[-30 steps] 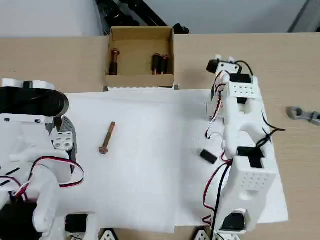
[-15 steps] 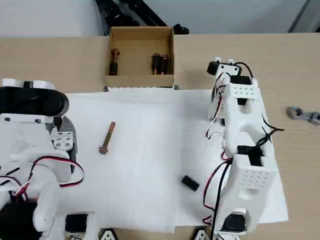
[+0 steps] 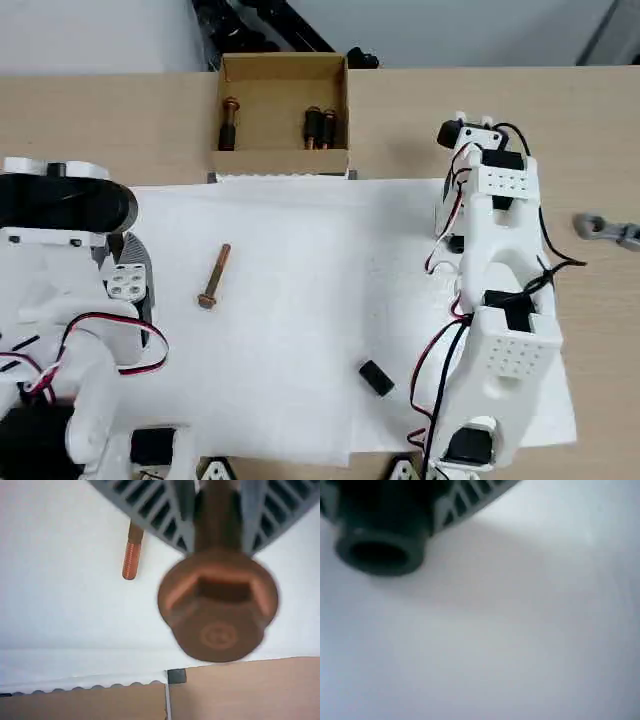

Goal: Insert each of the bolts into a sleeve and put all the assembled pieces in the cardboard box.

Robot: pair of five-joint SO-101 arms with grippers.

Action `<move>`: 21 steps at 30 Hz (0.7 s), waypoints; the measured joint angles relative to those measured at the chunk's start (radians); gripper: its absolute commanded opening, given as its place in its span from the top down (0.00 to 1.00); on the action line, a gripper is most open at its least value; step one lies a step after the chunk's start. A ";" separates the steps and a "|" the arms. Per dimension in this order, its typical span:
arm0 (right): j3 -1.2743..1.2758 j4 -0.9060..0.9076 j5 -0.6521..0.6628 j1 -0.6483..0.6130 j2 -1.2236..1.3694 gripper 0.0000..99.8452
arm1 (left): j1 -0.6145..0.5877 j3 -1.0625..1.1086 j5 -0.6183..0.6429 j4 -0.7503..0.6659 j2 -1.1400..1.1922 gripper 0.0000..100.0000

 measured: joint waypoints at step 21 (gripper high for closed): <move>0.018 0.242 0.000 -0.023 -0.928 0.99 | 0.000 0.014 0.127 -0.135 0.000 0.99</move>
